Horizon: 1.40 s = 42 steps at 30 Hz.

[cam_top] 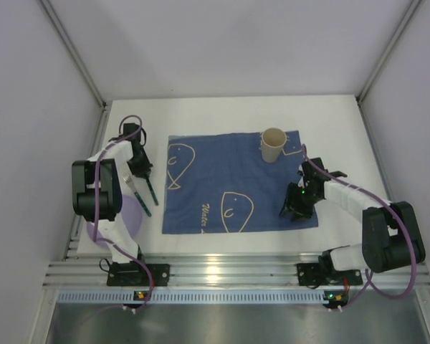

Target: Set the dinner table for one person

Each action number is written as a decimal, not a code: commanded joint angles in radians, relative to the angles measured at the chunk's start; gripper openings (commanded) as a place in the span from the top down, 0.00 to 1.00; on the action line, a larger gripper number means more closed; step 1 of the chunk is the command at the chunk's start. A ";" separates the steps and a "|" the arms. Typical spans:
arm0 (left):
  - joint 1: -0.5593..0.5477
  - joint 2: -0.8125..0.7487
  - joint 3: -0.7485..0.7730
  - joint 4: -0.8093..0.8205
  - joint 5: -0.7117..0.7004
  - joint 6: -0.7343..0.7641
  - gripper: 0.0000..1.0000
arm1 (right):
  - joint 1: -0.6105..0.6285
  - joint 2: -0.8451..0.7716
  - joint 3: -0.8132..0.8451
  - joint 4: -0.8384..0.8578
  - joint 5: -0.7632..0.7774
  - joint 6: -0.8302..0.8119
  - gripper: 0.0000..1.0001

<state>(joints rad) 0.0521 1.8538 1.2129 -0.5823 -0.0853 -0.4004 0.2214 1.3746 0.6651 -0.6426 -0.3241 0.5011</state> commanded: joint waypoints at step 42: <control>-0.959 0.429 0.761 0.079 -0.028 -0.655 1.00 | 0.015 -0.618 0.413 -0.707 0.232 -0.082 0.00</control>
<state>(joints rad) -0.9092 2.2955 1.9114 -0.5816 -0.0925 -0.9722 0.2272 0.7654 1.0298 -1.2888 -0.1265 0.4473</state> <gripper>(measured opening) 0.159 0.996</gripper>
